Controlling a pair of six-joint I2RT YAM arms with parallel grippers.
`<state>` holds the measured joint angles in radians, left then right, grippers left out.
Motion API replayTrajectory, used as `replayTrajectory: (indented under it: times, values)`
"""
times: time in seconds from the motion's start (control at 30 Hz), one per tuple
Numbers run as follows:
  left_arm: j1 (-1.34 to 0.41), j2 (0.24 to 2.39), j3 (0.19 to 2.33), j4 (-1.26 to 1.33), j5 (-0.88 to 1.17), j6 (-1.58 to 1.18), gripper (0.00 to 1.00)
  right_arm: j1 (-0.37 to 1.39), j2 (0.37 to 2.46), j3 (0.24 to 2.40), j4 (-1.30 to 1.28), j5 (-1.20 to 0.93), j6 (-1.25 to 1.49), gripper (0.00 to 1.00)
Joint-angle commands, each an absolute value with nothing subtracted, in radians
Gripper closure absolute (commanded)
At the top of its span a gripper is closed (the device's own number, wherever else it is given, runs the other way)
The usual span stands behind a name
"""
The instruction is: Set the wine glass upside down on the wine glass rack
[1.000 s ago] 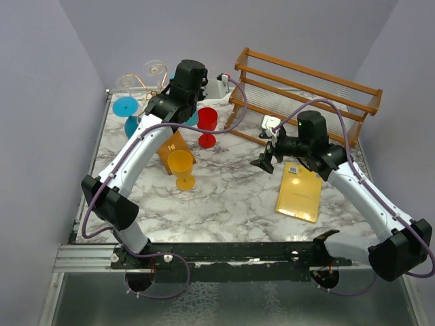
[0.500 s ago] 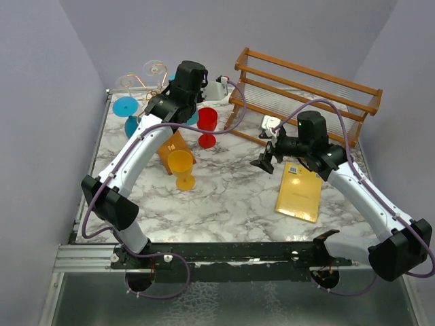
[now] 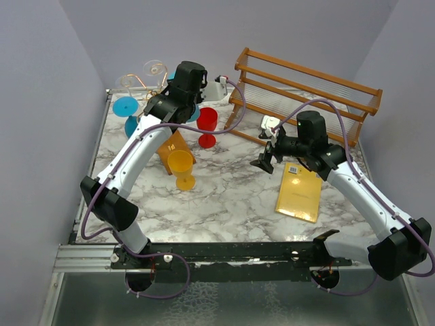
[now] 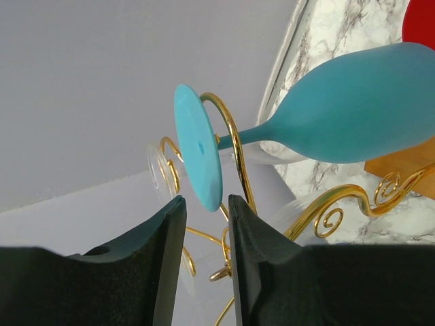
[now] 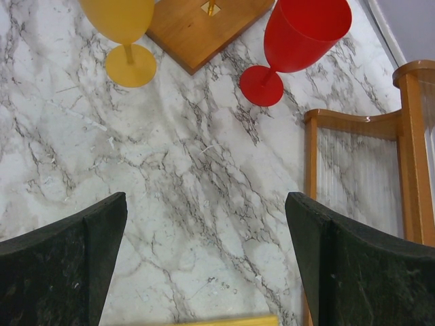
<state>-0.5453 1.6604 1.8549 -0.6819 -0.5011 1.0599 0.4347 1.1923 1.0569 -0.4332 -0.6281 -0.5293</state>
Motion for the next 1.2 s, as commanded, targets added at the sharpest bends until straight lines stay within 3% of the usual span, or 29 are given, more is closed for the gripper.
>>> replayTrajectory:
  times: [0.0,0.33,0.6,0.8,1.17]
  values:
    - [-0.548,1.606,1.879,-0.697,-0.499,1.017,0.64,0.434,1.200,1.049,-0.413,-0.655,-0.535,0.00]
    - [-0.554,1.542,1.905,-0.693,-0.399,0.897,0.49,0.434,1.206,1.051,-0.404,-0.658,-0.519,0.00]
    - [-0.499,1.455,1.917,-0.613,-0.227,0.509,0.35,0.436,1.266,1.118,-0.386,-0.659,-0.448,0.00]
    - [-0.383,1.382,1.842,-0.598,-0.018,0.296,0.01,0.468,1.411,1.287,-0.360,-0.565,-0.334,0.03]
    - [-0.261,1.246,1.691,-0.542,0.121,0.175,0.01,0.572,1.798,1.688,-0.397,-0.246,-0.166,0.16]
